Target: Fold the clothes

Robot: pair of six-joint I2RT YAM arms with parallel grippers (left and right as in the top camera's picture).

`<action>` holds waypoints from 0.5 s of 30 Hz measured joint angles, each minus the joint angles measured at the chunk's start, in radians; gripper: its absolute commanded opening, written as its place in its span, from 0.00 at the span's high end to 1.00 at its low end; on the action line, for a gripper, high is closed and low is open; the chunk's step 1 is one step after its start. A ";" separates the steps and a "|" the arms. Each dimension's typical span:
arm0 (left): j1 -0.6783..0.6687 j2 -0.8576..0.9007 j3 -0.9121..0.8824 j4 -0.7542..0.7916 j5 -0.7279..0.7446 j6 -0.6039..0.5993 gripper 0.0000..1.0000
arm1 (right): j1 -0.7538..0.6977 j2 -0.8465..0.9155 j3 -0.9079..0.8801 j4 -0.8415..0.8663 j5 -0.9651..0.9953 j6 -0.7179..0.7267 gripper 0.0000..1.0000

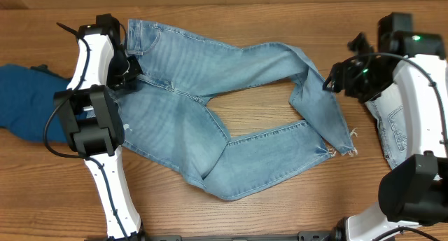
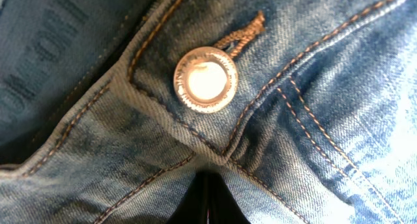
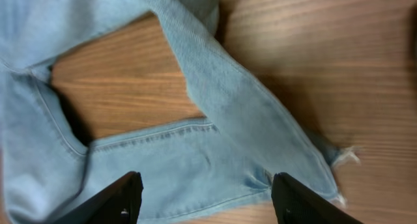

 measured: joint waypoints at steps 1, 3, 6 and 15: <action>-0.001 0.000 -0.001 0.000 -0.003 -0.014 0.96 | 0.003 0.003 -0.081 0.084 0.020 -0.019 0.27; -0.002 -0.001 -0.002 0.001 -0.006 -0.021 0.96 | 0.002 0.003 -0.165 0.190 0.064 -0.035 0.27; -0.002 -0.001 -0.002 0.001 -0.006 -0.028 0.96 | 0.001 0.008 -0.281 0.399 0.120 -0.090 0.29; -0.009 -0.001 -0.002 0.003 -0.023 -0.028 0.96 | -0.001 0.009 -0.298 0.362 0.091 -0.209 0.96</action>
